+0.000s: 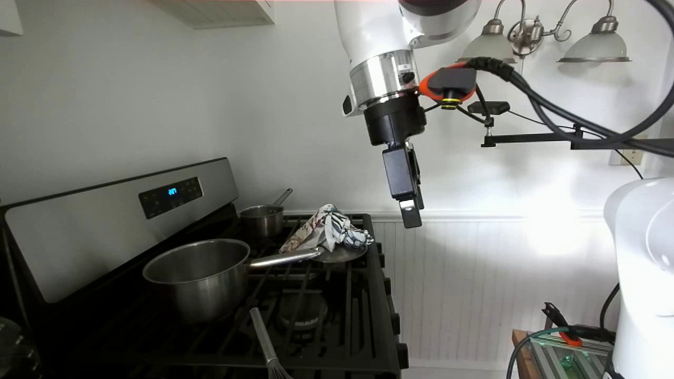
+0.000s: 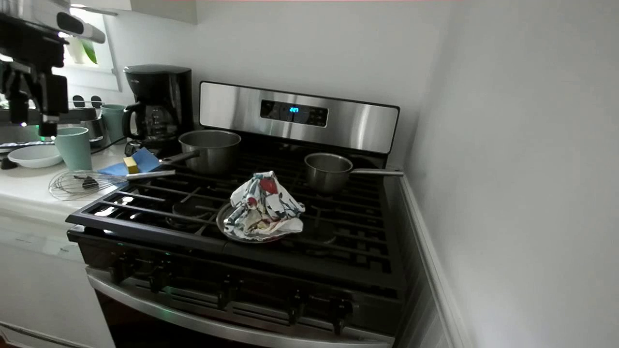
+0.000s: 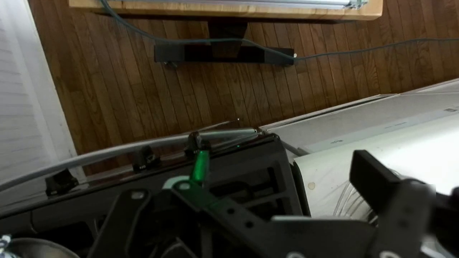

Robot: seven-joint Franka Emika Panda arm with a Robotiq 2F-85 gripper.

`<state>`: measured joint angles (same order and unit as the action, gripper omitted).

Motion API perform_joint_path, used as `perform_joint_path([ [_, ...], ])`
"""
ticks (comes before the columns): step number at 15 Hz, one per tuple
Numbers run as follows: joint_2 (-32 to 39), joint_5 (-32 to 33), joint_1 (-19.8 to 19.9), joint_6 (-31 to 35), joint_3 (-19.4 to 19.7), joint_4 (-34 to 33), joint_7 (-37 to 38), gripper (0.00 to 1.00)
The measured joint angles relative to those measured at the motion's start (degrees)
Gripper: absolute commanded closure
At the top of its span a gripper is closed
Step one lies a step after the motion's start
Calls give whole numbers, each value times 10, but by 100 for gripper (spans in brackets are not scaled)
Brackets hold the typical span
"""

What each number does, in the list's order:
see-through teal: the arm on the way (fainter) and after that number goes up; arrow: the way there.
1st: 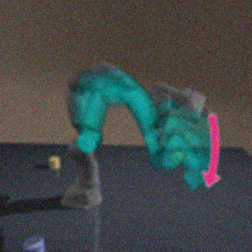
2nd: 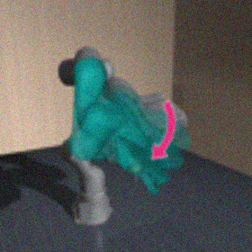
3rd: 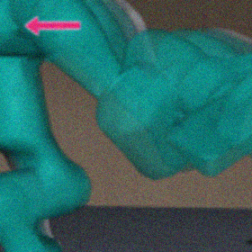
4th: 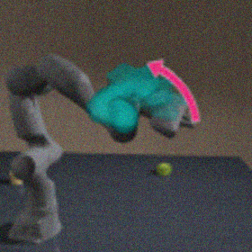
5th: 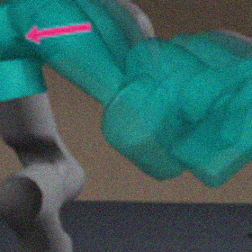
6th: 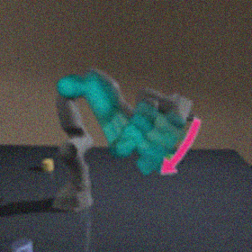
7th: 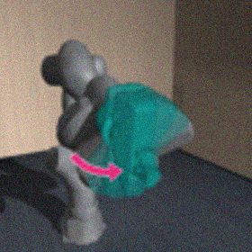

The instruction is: Pour the content in the light blue cup into the pot on the right plate and pick up the yellow cube and put it in the pot on the left plate

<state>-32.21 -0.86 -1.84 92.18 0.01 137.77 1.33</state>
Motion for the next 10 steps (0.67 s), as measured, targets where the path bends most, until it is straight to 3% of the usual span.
perform_joint_path([
  [5, 48, -42, -42, 131, -19, -5, -32, 0],
  [10, 127, -86, -97, 213, -49, -42, -81, 0],
])
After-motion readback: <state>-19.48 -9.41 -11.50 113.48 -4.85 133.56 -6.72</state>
